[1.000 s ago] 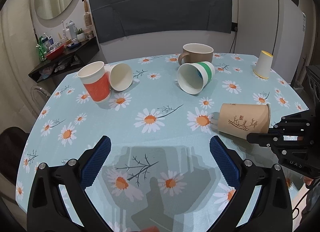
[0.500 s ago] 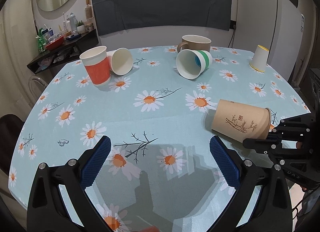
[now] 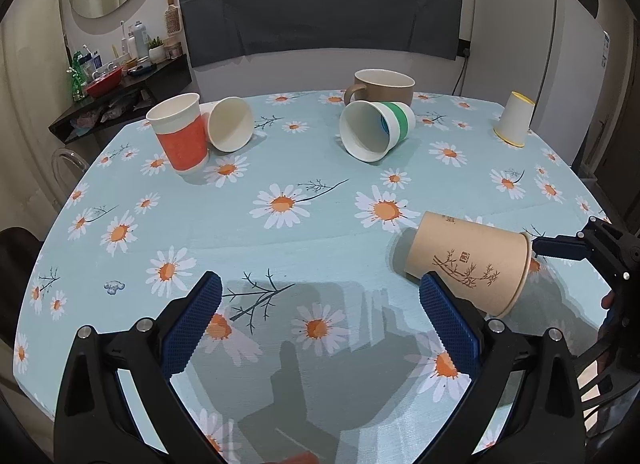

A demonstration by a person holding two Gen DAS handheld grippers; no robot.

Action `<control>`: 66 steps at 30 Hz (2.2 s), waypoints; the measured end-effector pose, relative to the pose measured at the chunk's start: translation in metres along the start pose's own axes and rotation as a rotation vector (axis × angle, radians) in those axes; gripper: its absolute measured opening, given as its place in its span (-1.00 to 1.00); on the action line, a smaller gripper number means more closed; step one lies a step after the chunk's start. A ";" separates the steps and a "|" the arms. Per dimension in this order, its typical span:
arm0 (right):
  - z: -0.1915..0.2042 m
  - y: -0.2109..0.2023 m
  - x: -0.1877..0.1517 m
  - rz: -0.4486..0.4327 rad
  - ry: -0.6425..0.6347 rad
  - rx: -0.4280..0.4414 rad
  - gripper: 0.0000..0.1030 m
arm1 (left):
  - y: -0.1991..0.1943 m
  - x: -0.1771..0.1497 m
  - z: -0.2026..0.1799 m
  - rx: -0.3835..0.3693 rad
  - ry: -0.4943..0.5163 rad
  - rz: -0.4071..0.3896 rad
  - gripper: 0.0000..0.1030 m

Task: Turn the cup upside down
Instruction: 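Grasp the tan cup's rim with the right gripper and lift it, then bring the left gripper to the tan cup while the right gripper holds it, then grasp the tan cup body with the left gripper and rotate it rim-down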

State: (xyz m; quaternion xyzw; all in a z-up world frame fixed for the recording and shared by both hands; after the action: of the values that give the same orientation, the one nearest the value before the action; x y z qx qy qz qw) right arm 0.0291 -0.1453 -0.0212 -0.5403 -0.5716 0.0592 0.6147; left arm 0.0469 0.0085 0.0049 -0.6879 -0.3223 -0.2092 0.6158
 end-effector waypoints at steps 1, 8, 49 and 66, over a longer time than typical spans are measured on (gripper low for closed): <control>-0.002 -0.002 -0.003 0.005 -0.006 -0.011 0.68 | 0.000 0.000 -0.002 0.001 -0.003 0.005 0.88; -0.014 -0.010 -0.023 0.024 -0.035 -0.049 0.71 | 0.001 0.002 -0.020 0.005 -0.059 0.064 0.88; -0.076 0.006 -0.042 0.038 -0.022 0.014 0.75 | 0.083 -0.005 -0.067 -0.154 -0.568 0.587 0.39; -0.049 0.010 -0.023 0.035 -0.064 -0.004 0.75 | 0.043 0.008 -0.040 0.009 -0.249 0.232 0.27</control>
State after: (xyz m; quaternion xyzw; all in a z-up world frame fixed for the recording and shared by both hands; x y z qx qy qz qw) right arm 0.0641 -0.1867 -0.0316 -0.5492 -0.5818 0.0860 0.5937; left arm 0.0871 -0.0312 -0.0139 -0.7383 -0.3157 -0.0484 0.5940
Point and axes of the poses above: each gripper's, at about its wrist camera, not at the fingertips, and y roughly the way its jaws point, z to its left, x to its top, the point moved 4 cm from there along y, roughly the way its jaws point, and after that the axes turned 14 degrees about -y, right-handed, at the moved point
